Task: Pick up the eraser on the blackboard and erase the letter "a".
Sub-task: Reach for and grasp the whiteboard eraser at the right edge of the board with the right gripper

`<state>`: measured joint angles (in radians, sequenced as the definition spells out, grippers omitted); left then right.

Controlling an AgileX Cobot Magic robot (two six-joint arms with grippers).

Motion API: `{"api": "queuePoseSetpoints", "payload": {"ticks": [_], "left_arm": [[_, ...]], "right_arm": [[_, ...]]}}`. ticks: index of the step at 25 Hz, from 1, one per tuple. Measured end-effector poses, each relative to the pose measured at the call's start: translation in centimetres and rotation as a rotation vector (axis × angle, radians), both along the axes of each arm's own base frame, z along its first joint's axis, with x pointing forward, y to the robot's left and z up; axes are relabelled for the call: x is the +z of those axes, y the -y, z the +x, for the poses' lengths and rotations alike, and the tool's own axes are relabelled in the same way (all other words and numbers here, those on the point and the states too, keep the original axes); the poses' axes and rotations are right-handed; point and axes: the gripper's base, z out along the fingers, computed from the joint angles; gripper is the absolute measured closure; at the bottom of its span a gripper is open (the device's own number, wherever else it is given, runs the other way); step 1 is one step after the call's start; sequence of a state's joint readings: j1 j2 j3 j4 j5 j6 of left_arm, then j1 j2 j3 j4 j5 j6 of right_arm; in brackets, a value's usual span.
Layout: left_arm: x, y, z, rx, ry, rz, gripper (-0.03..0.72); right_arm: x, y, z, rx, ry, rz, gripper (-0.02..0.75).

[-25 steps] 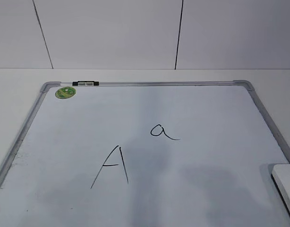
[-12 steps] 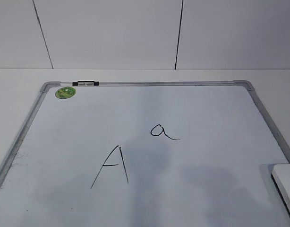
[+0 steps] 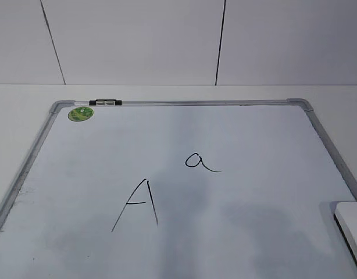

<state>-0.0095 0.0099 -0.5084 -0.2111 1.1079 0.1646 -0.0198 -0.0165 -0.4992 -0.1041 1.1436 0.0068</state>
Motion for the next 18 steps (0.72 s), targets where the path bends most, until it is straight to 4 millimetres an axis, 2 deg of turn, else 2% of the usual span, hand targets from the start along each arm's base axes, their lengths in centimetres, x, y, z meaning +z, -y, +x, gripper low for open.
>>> {"api": "queuePoseSetpoints", "payload": {"ticks": [18], "left_arm": [[0.0,0.0,0.0,0.0,0.0,0.0,0.454]], "right_arm": [[0.04,-0.07,-0.02,0.005,0.002,0.007,0.146]]}}
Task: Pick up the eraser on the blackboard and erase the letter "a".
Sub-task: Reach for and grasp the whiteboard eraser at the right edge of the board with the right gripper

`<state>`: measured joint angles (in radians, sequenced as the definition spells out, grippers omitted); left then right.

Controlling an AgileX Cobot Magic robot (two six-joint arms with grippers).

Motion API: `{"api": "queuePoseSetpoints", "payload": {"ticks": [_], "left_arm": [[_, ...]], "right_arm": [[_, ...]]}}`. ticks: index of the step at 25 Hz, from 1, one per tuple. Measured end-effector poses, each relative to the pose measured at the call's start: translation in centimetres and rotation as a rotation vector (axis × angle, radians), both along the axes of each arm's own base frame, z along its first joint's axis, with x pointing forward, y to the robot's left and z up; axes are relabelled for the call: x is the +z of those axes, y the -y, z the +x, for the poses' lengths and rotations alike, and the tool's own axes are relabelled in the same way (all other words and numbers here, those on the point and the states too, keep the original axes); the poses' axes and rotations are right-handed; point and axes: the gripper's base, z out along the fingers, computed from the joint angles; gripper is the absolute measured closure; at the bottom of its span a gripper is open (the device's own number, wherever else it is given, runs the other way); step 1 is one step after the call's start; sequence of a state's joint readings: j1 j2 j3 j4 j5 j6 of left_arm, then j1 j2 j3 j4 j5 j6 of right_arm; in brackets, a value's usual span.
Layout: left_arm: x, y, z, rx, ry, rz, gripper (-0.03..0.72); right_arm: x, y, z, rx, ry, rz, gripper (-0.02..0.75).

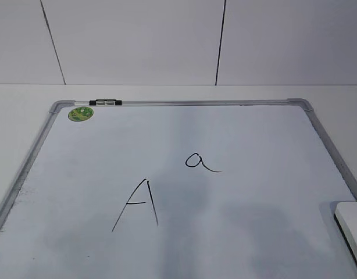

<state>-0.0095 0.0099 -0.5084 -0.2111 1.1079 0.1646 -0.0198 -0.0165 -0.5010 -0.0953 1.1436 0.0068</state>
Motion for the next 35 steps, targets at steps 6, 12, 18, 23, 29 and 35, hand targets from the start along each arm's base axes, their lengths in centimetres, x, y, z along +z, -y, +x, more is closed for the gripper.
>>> {"api": "queuePoseSetpoints", "payload": {"ticks": [6,12,18,23,29,35], "left_arm": [[0.0,0.0,0.0,0.0,0.0,0.0,0.454],[0.0,0.0,0.0,0.0,0.0,0.0,0.453],[0.0,0.0,0.0,0.0,0.0,0.0,0.453],[0.0,0.0,0.0,0.0,0.0,0.0,0.453],[0.0,0.0,0.0,0.0,0.0,0.0,0.453],[0.0,0.0,0.0,0.0,0.0,0.0,0.453]], "right_arm": [[1.7,-0.3,-0.4,0.017,0.007,0.027,0.146],[3.9,-0.3,1.6,0.028,-0.153,0.035,0.146],[4.6,-1.0,4.9,0.076,-0.324,0.104,0.146],[4.1,-1.6,7.1,0.108,-0.435,0.171,0.146],[3.4,-1.6,8.9,0.117,-0.537,0.174,0.146],[2.7,-1.7,10.3,0.123,-0.61,0.181,0.146]]}}
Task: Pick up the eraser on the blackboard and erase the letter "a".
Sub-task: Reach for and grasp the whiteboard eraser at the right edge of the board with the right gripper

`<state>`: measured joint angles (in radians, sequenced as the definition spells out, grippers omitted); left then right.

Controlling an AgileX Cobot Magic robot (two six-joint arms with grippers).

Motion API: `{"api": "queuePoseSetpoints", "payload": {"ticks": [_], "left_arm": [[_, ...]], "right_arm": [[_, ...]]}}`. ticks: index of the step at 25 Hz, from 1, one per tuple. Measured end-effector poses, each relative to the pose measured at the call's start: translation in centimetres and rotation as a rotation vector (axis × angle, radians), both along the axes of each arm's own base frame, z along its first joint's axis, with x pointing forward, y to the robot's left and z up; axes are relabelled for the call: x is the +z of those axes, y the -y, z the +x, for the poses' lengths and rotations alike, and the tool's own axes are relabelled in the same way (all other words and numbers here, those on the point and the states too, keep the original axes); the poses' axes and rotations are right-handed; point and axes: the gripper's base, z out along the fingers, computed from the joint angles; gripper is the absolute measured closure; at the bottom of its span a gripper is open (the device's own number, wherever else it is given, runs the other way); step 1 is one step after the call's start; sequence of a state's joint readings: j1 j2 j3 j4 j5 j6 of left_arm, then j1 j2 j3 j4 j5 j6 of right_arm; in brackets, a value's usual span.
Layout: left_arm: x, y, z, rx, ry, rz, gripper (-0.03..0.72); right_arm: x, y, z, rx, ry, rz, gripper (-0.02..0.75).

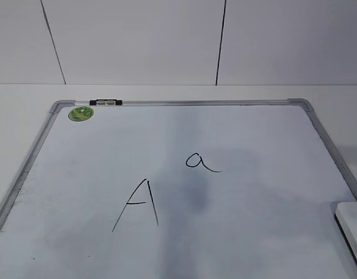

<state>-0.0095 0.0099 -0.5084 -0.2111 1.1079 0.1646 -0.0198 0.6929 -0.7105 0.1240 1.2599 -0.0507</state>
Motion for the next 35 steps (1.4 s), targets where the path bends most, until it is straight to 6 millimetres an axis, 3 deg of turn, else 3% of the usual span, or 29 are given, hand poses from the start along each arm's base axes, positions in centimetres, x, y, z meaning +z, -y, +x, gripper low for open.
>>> {"api": "queuePoseSetpoints", "payload": {"ticks": [10,19,35], "left_arm": [[0.0,0.0,0.0,0.0,0.0,0.0,0.453],[0.0,0.0,0.0,0.0,0.0,0.0,0.453],[0.0,0.0,0.0,-0.001,0.0,-0.001,0.454]], "right_arm": [[-1.2,0.0,2.2,-0.001,-0.113,0.002,0.146],[-1.4,-0.1,3.2,0.007,-0.086,0.022,0.146],[-4.4,-0.1,6.4,0.023,-0.295,0.021,0.146]]}}
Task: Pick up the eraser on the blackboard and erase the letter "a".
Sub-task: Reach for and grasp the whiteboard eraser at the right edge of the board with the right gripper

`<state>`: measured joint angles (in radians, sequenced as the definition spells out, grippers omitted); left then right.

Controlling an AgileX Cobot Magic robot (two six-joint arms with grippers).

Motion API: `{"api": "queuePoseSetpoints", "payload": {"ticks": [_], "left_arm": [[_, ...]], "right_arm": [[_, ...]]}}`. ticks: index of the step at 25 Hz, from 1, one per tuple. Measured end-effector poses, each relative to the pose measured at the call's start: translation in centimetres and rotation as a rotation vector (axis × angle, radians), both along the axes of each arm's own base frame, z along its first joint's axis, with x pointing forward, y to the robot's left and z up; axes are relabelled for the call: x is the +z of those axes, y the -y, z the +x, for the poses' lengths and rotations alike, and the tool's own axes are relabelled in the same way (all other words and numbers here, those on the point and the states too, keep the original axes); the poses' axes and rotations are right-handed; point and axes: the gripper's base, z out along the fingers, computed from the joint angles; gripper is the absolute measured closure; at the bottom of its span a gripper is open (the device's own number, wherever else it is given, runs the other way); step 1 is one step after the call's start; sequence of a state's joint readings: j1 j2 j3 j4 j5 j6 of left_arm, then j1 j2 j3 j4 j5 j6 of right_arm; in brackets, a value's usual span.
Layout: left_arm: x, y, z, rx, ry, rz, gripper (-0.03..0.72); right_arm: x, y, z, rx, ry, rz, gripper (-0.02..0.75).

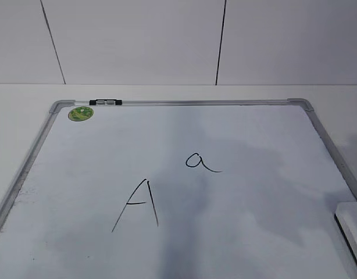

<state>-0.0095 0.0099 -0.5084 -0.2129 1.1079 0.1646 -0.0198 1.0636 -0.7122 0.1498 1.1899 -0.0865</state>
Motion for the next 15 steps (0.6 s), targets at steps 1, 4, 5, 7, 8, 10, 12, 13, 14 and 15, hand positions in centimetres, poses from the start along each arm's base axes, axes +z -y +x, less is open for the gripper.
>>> {"api": "queuePoseSetpoints", "payload": {"ticks": [1,4,5,7,8,10,12,13,14,15], "left_arm": [[0.0,0.0,0.0,0.0,0.0,0.0,0.454],[0.0,0.0,0.0,0.0,0.0,0.0,0.454],[0.0,0.0,0.0,0.0,0.0,0.0,0.454],[0.0,0.0,0.0,0.0,0.0,0.0,0.454],[0.0,0.0,0.0,0.0,0.0,0.0,0.454],[0.0,0.0,0.0,0.0,0.0,0.0,0.454],[0.0,0.0,0.0,0.0,0.0,0.0,0.453],[0.0,0.0,0.0,0.0,0.0,0.0,0.454],[0.0,0.0,0.0,0.0,0.0,0.0,0.454],[0.0,0.0,0.0,0.0,0.0,0.0,0.453]], "right_arm": [[-0.1,0.0,0.1,0.002,-0.005,-0.002,0.146],[-0.3,0.0,0.4,0.002,0.0,-0.003,0.146],[-0.2,0.0,0.5,0.002,0.011,-0.003,0.146],[0.0,0.0,0.8,0.004,0.031,-0.005,0.146],[0.1,0.1,0.9,0.002,0.043,-0.006,0.146],[0.1,0.1,1.0,0.001,0.053,-0.006,0.146],[-0.2,0.1,1.3,0.0,0.037,-0.006,0.146],[-0.4,0.1,1.6,-0.001,0.035,-0.007,0.146],[-0.7,0.1,1.9,-0.002,0.033,-0.009,0.146],[-0.9,0.2,2.2,-0.003,0.033,-0.012,0.146]]}}
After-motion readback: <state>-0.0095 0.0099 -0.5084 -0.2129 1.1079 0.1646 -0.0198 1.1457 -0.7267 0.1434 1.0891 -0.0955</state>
